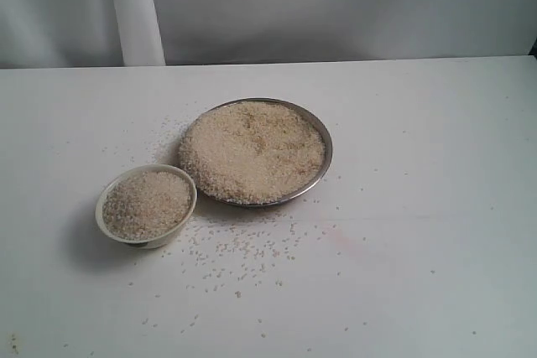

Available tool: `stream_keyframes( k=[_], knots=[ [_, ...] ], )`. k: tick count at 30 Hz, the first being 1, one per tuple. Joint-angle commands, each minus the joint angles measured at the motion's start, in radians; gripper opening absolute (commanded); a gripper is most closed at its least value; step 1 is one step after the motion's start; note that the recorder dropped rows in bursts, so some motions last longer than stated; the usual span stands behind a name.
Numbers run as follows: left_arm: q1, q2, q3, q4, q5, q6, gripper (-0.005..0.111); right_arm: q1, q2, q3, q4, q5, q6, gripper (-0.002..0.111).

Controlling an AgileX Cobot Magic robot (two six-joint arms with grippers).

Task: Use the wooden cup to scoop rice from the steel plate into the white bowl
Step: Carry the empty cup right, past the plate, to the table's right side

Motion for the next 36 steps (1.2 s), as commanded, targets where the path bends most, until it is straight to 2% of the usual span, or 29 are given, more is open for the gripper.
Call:
stream_keyframes(
  k=[1, 6, 10, 16, 21, 26, 27, 30, 36],
  knots=[
    [-0.004, 0.0, 0.002, -0.002, -0.003, -0.002, 0.0, -0.099, -0.057, 0.052, 0.029, 0.001, 0.04, 0.0],
    [-0.004, 0.0, 0.002, -0.002, -0.003, -0.002, 0.0, -0.192, -0.137, 0.255, 0.034, -0.068, 0.04, 0.0],
    [-0.004, 0.0, 0.002, -0.002, -0.003, -0.002, 0.0, -0.246, -0.241, 0.531, 0.119, -0.287, -0.019, 0.0],
    [-0.004, 0.0, 0.002, -0.002, -0.003, -0.002, 0.0, -0.322, -0.375, 0.956, 0.491, -0.699, -0.312, 0.0],
    [-0.004, 0.0, 0.002, -0.002, -0.003, -0.002, 0.0, -0.365, -0.389, 1.19, 0.916, -0.867, -0.669, 0.0],
    [-0.004, 0.0, 0.002, -0.002, -0.003, -0.002, 0.0, -0.384, -0.389, 1.325, 1.566, -0.838, -1.345, 0.0],
    [-0.004, 0.0, 0.002, -0.002, -0.003, -0.002, 0.0, -0.384, -0.389, 1.353, 1.602, -0.776, -1.467, 0.0],
    [-0.004, 0.0, 0.002, -0.002, -0.003, -0.002, 0.0, -0.384, -0.382, 1.371, 1.602, -0.63, -1.483, 0.0],
    [-0.004, 0.0, 0.002, -0.002, -0.003, -0.002, 0.0, -0.391, -0.361, 1.371, 1.602, -0.714, -1.483, 0.0]
  ],
)
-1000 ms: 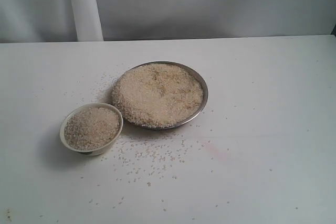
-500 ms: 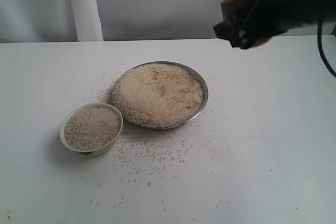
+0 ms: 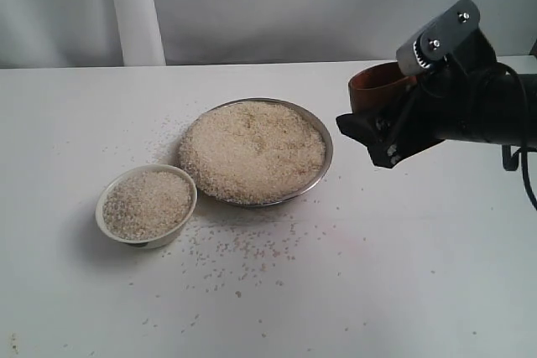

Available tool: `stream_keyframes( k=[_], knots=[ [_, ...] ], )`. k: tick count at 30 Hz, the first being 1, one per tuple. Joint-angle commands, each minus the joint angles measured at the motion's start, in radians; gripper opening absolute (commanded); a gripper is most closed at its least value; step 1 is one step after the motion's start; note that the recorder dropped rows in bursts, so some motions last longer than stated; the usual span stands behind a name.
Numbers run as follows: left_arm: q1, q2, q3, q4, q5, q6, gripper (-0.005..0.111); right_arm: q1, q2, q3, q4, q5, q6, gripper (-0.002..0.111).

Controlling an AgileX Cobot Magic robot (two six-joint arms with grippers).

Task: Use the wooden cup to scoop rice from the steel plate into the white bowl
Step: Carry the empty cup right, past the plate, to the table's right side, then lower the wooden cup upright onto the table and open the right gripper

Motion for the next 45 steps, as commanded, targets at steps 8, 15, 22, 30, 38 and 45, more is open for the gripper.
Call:
stream_keyframes(
  k=[8, 15, 22, 30, 38, 45],
  knots=[
    [-0.004, 0.0, 0.002, -0.002, -0.003, -0.002, 0.0, -0.165, 0.172, -0.004, 0.028, 0.155, -0.02, 0.0],
    [-0.004, 0.0, 0.002, -0.002, -0.003, -0.002, 0.0, -0.211, 0.305, -0.087, 0.028, 0.243, -0.02, 0.0],
    [-0.004, 0.0, 0.002, -0.002, -0.003, -0.002, 0.0, -0.209, 0.397, -0.184, -0.014, 0.245, -0.018, 0.0],
    [-0.004, 0.0, 0.002, -0.002, -0.003, -0.002, 0.0, -0.209, 0.555, -0.262, -0.039, 0.245, -0.018, 0.0],
    [-0.004, 0.0, 0.002, -0.002, -0.003, -0.002, 0.0, -0.209, 0.602, -0.28, -0.061, 0.183, -0.018, 0.012],
    [-0.004, 0.0, 0.002, -0.002, -0.003, -0.002, 0.0, -0.209, 0.602, -0.28, -0.061, 0.184, -0.018, 0.023]
  ],
)
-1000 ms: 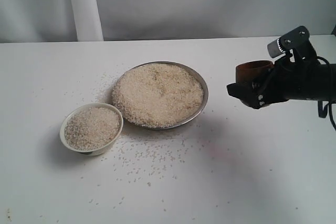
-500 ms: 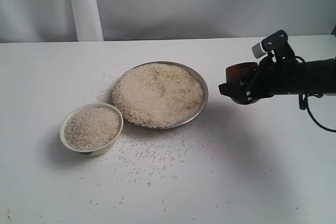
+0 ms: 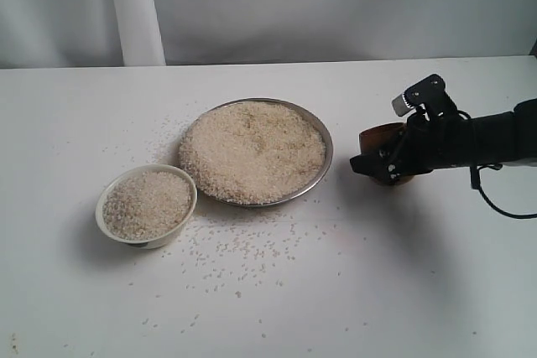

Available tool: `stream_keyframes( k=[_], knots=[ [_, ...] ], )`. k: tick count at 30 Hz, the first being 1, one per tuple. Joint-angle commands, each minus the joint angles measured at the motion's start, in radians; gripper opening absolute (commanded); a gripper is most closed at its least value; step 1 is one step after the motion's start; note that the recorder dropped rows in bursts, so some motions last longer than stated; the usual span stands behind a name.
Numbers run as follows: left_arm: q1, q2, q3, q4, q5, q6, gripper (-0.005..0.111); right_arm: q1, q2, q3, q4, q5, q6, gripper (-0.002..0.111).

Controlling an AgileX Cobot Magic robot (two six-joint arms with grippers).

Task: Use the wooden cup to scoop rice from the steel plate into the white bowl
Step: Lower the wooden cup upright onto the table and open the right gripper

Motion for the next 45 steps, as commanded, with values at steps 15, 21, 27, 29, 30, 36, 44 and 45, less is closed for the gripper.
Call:
stream_keyframes(
  k=[15, 21, 27, 29, 30, 36, 44, 45],
  knots=[
    [-0.004, 0.0, 0.002, -0.002, -0.003, -0.002, 0.0, -0.007, 0.003, -0.006, 0.061, -0.048, -0.007, 0.072],
    [-0.004, 0.0, 0.002, -0.002, -0.003, -0.002, 0.0, -0.007, 0.003, -0.006, 0.023, 0.009, -0.011, 0.096],
    [-0.004, 0.0, 0.002, -0.002, -0.003, -0.002, 0.0, -0.007, 0.003, -0.006, 0.008, 0.002, -0.011, 0.105],
    [-0.004, 0.0, 0.002, -0.002, -0.003, -0.002, 0.0, -0.007, 0.003, -0.006, 0.0, -0.001, -0.009, 0.105],
    [-0.004, 0.0, 0.002, -0.002, -0.003, -0.002, 0.0, -0.007, 0.003, -0.006, -0.014, -0.001, 0.0, 0.105],
    [-0.004, 0.0, 0.002, -0.002, -0.003, -0.002, 0.0, -0.007, -0.111, -0.006, -0.155, 0.009, 0.114, 0.105],
    [-0.004, 0.0, 0.002, -0.002, -0.003, -0.002, 0.0, -0.007, -0.291, -0.006, -0.283, 0.01, 0.304, 0.105],
    [-0.004, 0.0, 0.002, -0.002, -0.003, -0.002, 0.0, -0.007, -0.332, -0.006, -0.299, 0.01, 0.336, 0.105]
  ],
)
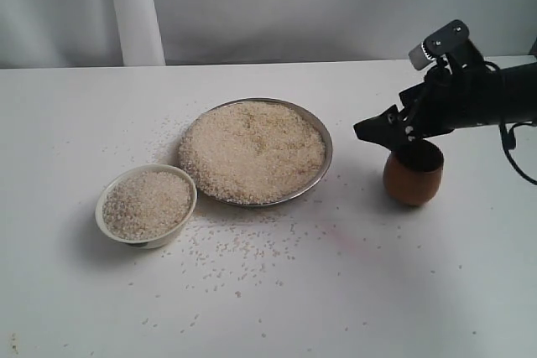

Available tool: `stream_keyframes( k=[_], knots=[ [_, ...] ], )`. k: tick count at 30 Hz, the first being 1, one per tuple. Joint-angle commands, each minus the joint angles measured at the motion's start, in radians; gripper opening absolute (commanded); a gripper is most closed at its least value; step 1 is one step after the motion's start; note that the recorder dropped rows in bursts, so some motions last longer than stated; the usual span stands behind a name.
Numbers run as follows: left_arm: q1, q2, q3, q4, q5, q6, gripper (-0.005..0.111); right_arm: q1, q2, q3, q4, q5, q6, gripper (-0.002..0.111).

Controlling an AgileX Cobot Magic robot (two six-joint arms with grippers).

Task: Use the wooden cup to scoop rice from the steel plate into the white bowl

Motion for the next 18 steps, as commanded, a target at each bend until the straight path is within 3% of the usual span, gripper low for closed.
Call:
stream_keyframes(
  k=[1, 10, 12, 18],
  knots=[
    [-0.004, 0.0, 0.002, -0.002, -0.003, -0.002, 0.0, -0.007, -0.123, -0.004, -0.067, 0.017, 0.106, 0.105],
    [-0.004, 0.0, 0.002, -0.002, -0.003, -0.002, 0.0, -0.007, -0.399, -0.004, -0.089, 0.164, 0.215, 0.101],
    [-0.004, 0.0, 0.002, -0.002, -0.003, -0.002, 0.0, -0.007, -0.462, -0.004, -0.103, 0.199, 0.245, 0.093],
    [-0.004, 0.0, 0.002, -0.002, -0.003, -0.002, 0.0, -0.007, -0.604, -0.004, -0.147, 0.29, 0.359, 0.052]
  ],
)
